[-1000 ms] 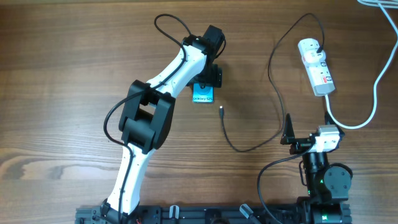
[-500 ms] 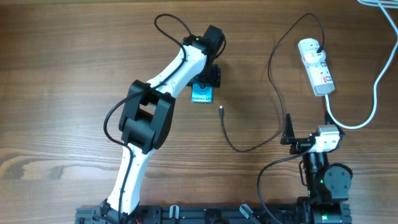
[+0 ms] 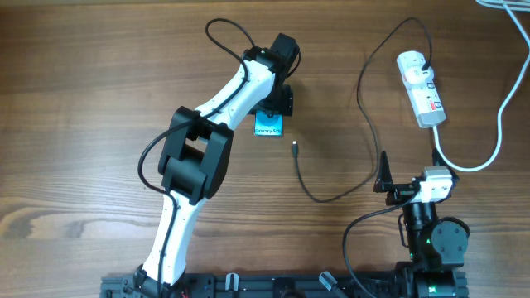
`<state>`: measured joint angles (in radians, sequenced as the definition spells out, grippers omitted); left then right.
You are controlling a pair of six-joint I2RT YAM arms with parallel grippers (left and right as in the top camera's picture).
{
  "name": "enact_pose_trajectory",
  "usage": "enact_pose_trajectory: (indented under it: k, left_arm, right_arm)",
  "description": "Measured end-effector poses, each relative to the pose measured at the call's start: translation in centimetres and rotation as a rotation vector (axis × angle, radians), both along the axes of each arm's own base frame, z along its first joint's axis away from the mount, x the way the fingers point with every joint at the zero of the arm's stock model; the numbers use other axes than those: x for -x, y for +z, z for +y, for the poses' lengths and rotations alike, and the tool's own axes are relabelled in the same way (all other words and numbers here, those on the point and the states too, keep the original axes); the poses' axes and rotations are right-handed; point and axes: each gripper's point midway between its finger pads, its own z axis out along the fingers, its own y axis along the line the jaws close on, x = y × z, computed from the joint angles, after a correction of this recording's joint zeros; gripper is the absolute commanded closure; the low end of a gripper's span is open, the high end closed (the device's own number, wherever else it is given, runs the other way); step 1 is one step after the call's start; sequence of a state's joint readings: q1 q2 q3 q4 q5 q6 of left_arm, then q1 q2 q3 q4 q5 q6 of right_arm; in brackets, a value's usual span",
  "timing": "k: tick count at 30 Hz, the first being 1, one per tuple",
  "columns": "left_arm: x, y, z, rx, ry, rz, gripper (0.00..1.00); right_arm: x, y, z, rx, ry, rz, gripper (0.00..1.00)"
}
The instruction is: Plug charger to phone and switch on socket
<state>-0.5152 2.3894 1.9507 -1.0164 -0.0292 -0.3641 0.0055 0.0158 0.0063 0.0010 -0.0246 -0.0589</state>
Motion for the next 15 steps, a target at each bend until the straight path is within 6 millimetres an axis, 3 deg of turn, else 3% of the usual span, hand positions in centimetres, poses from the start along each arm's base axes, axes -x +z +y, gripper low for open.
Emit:
enact_pose_trajectory:
  k: [15]
  left_arm:
    - [-0.03, 0.01, -0.01, 0.003, 0.018, 0.0, 0.27]
  right_arm:
    - [0.0, -0.01, 0.01, 0.0, 0.0, 0.0, 0.0]
